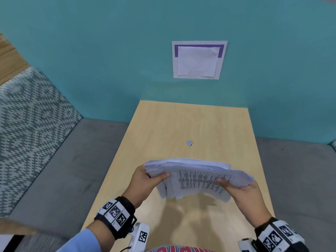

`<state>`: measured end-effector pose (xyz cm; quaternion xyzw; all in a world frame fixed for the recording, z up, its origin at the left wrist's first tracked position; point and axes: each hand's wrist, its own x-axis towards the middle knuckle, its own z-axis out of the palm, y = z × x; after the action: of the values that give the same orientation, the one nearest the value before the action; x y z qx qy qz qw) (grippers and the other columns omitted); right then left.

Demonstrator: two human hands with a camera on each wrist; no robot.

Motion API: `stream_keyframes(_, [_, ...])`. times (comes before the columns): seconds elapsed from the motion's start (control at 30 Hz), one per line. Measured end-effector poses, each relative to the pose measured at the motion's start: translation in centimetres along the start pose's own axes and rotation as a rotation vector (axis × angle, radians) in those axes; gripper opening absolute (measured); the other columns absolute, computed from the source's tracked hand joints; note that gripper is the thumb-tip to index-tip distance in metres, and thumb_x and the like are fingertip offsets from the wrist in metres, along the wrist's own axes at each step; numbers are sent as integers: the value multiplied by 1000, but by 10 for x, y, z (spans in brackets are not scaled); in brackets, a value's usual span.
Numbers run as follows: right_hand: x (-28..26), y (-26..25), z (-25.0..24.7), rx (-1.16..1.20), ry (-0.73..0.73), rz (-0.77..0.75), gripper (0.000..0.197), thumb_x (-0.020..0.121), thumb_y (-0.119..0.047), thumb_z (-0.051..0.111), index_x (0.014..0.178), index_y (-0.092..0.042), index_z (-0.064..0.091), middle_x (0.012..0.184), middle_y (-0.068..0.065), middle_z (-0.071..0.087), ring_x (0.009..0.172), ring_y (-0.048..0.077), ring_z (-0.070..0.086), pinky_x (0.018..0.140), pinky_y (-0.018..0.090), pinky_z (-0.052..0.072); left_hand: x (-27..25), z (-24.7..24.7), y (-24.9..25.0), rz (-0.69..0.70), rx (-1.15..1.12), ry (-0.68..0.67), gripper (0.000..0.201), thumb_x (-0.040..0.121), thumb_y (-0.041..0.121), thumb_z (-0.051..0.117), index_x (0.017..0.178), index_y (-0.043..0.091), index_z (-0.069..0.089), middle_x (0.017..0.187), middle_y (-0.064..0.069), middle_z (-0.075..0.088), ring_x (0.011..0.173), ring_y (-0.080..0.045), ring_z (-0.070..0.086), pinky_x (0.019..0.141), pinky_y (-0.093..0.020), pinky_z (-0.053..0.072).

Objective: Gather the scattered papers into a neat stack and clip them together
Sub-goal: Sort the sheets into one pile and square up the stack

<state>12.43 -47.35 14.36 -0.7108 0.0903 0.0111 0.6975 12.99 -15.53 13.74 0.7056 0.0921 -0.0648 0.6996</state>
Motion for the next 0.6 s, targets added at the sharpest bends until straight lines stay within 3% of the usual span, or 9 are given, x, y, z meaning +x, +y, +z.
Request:
stream_keyframes(0.1, [4, 2, -3, -61, -54, -38, 25, 78, -1, 86, 99, -12, 79, 95, -1, 82, 83, 7, 75, 72, 15, 57, 1, -3, 2, 8, 34, -11, 31, 84, 1, 89, 111, 10, 77, 111, -5, 83, 98, -11, 78, 85, -25, 62])
stream_keyframes(0.17, [6, 12, -1, -125, -98, -16, 26, 80, -1, 85, 101, -16, 80, 98, -2, 82, 91, 15, 76, 74, 20, 58, 1, 0, 1, -33, 66, -55, 31, 83, 0, 89, 109, 12, 77, 111, -2, 82, 98, -10, 76, 88, -26, 61])
stream_keyframes(0.23, [9, 19, 4, -131, -110, 22, 17, 84, -1, 81, 95, -14, 81, 93, 4, 82, 92, 29, 75, 71, 23, 58, 1, 3, -4, -55, 89, -91, 22, 85, -2, 86, 97, 15, 81, 100, 1, 82, 92, -9, 75, 86, -28, 58])
stream_keyframes(0.3, [12, 17, 8, -122, -80, 31, 14, 86, -2, 81, 90, -15, 82, 89, 8, 82, 87, 30, 76, 72, 28, 57, 1, 6, -1, -52, 96, -63, 21, 88, -2, 83, 89, 18, 83, 90, 2, 82, 84, -8, 74, 80, -25, 55])
stream_keyframes(0.47, [12, 0, 2, -7, -18, 1, 17, 81, 0, 84, 95, -10, 82, 92, 8, 84, 84, 18, 77, 75, 25, 61, 2, 6, 16, 0, -10, -25, 26, 87, -1, 84, 110, 13, 81, 110, -8, 85, 99, -14, 80, 85, -25, 63])
stream_keyframes(0.6, [8, 9, 1, -47, -86, 36, 23, 81, 2, 84, 101, -9, 79, 96, 7, 83, 89, 23, 78, 74, 22, 62, 2, 4, 9, -40, 56, -76, 33, 83, -3, 88, 111, 9, 77, 108, -12, 82, 97, -17, 76, 83, -26, 61])
